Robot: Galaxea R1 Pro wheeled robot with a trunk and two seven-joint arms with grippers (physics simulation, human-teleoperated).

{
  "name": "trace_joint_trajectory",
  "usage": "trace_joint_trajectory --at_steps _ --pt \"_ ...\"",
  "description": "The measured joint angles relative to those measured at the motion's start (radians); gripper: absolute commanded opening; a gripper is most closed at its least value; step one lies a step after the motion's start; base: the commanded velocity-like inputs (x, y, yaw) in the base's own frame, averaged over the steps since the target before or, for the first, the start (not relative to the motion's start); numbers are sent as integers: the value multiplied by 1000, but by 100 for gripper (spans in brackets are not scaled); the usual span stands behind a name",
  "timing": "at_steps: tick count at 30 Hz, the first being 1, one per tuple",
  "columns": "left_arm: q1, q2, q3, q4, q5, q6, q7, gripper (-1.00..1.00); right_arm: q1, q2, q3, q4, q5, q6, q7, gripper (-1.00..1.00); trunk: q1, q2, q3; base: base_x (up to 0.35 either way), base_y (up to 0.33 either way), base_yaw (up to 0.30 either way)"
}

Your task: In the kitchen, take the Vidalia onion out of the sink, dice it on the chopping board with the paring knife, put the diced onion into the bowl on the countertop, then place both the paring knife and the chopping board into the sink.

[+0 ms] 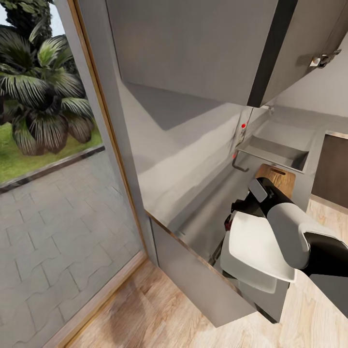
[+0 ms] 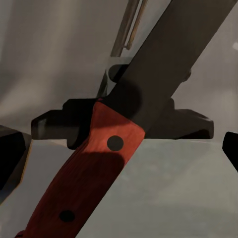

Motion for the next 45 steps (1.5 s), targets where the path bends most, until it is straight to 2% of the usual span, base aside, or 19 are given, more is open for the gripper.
trace_joint_trajectory --at_steps 6,7,26,28,45 --pt "0 0 0 0 0 0 0 100 0 0 0 0 1 0 0 100 0 0 -2 0 0 0" --pt "0 0 0 0 0 0 0 100 0 0 0 0 1 0 0 -100 0 0 -2 0 0 0" --pt "0 0 0 0 0 0 0 100 0 0 2 1 12 0 3 -100 0 0 -1 0 0 0" --pt "0 0 0 0 0 0 0 100 0 0 -1 2 0 -2 3 -100 0 0 1 0 0 0" --pt "0 0 0 0 0 0 0 100 0 0 -5 0 -5 -6 4 -100 0 0 28 0 0 0"
